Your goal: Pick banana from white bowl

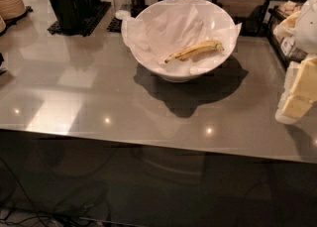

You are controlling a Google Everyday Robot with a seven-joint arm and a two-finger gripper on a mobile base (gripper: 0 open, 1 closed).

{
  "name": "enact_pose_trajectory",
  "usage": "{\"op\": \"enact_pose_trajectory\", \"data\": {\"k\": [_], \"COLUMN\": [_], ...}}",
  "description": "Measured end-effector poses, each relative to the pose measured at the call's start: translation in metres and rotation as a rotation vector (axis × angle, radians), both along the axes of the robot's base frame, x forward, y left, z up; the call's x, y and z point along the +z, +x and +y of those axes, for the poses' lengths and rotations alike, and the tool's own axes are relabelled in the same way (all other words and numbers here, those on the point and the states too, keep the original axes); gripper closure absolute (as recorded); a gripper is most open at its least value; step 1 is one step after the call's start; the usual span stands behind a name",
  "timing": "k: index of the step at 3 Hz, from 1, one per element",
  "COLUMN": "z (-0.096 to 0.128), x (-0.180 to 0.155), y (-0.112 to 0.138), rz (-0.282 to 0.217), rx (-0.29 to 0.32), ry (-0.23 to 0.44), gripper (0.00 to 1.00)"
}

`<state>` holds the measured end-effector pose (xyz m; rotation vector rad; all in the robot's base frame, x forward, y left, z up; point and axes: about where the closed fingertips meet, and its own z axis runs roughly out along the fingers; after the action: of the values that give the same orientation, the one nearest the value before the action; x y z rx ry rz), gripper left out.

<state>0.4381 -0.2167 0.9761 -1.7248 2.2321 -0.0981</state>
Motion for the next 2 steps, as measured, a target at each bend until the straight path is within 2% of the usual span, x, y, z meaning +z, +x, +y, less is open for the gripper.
{"op": "enact_pose_trajectory", "data": {"k": [2], "z": [0.0041], "x": [0.0044], "y": [0.0072], "rz": [-0.020], "rx": [0.022], "ry": [0.013], "gripper": [0.00]}}
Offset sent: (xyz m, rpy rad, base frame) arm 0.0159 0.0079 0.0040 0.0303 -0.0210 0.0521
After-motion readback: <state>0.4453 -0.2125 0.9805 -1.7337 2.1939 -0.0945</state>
